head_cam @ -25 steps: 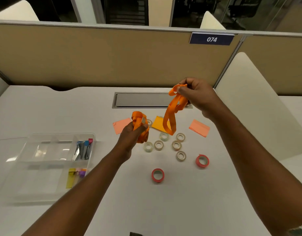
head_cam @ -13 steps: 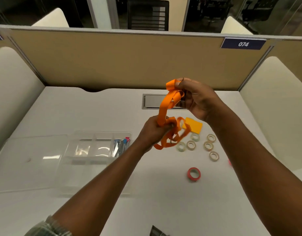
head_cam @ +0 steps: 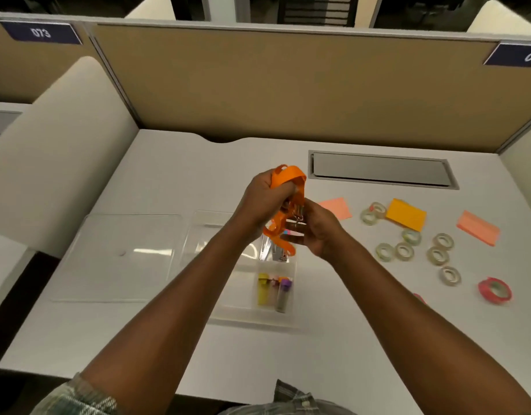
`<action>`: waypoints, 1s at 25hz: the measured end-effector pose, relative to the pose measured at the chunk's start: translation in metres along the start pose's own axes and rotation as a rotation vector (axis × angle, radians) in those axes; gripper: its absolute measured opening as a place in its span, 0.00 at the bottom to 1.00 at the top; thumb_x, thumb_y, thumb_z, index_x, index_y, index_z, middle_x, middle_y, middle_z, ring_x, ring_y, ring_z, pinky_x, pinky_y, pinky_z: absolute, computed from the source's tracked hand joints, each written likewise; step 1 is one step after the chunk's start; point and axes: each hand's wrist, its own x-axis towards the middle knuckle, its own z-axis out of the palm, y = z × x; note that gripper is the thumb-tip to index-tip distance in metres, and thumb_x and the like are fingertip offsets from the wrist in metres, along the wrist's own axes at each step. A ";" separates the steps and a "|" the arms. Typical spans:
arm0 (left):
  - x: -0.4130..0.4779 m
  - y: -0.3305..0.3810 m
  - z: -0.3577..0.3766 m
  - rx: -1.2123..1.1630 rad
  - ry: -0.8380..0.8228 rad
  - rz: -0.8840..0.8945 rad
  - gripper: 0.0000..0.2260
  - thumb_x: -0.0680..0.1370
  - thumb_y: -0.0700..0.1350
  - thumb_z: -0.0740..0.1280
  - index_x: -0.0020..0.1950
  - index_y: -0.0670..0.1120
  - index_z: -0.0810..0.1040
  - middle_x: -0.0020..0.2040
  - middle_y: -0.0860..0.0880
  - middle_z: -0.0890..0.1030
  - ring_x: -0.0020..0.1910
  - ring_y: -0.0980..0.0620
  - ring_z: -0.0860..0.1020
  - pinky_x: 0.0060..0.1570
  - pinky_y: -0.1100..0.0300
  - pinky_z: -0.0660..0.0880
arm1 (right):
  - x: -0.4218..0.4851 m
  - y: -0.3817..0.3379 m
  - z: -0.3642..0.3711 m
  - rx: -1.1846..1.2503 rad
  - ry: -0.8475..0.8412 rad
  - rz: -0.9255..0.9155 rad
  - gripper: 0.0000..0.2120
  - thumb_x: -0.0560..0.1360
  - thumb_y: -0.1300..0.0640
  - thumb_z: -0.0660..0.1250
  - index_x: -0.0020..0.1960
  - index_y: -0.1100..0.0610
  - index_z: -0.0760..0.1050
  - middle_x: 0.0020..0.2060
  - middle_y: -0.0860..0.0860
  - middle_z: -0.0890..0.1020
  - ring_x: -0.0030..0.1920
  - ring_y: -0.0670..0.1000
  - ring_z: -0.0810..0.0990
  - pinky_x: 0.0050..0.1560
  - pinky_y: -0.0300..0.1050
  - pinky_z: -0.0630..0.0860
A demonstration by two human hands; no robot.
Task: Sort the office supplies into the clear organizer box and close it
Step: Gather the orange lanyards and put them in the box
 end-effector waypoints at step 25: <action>0.029 -0.139 -0.052 0.397 -0.127 -0.380 0.13 0.71 0.40 0.72 0.54 0.45 0.76 0.47 0.46 0.81 0.47 0.46 0.80 0.42 0.52 0.79 | 0.064 0.036 0.074 -0.330 0.085 0.120 0.15 0.78 0.62 0.65 0.63 0.67 0.76 0.50 0.61 0.81 0.46 0.56 0.80 0.59 0.54 0.79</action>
